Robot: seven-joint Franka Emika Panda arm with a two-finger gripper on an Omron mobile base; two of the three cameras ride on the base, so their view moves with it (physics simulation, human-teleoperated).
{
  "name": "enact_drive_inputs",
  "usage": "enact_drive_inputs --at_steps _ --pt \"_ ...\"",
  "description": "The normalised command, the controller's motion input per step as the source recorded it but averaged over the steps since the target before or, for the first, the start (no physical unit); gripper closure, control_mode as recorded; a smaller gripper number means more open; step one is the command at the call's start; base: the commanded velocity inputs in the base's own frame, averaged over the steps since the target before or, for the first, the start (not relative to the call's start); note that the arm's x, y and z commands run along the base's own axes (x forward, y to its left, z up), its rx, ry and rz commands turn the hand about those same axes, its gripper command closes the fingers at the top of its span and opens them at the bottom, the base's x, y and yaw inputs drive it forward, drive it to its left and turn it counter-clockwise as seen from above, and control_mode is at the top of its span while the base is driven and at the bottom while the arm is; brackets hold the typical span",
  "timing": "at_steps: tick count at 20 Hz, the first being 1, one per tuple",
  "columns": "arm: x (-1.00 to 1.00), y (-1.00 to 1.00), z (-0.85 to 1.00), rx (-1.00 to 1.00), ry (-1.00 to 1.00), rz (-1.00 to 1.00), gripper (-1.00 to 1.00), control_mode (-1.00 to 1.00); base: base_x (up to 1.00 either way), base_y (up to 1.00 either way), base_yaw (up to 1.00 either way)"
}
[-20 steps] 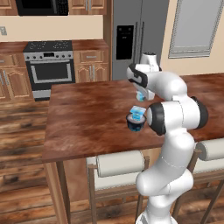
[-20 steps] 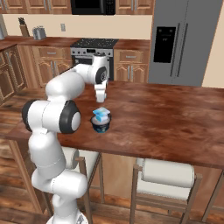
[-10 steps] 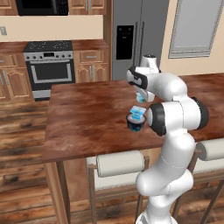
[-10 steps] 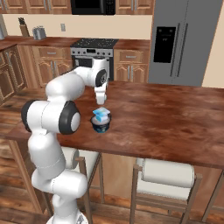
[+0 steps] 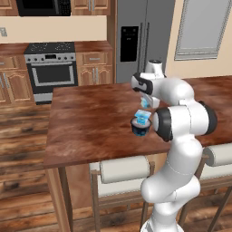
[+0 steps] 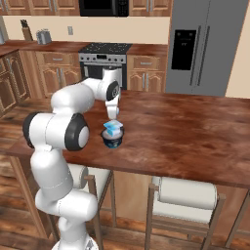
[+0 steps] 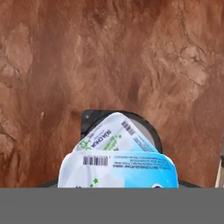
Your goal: Stack the yogurt containers by placing the smaller containers on top of the larger containers.
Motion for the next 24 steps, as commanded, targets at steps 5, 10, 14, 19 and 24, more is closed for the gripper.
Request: enact_drive_inputs --at_steps 5,10,14,19,24 --pt "0.0 0.0 -0.15 0.0 -0.03 0.0 1.0 -1.0 0.0 0.0 0.0" --pt "0.0 0.0 -0.14 0.0 -0.04 0.0 1.0 -1.0 0.0 0.0 0.0" --pt "0.01 0.0 -0.13 0.0 -0.04 0.0 1.0 -1.0 0.0 0.0 0.0" --pt "0.02 0.0 -0.11 0.0 -0.05 0.0 1.0 -1.0 0.0 0.0 0.0" --pt "0.03 0.0 -0.09 0.0 -0.05 0.0 1.0 -1.0 0.0 0.0 0.0"
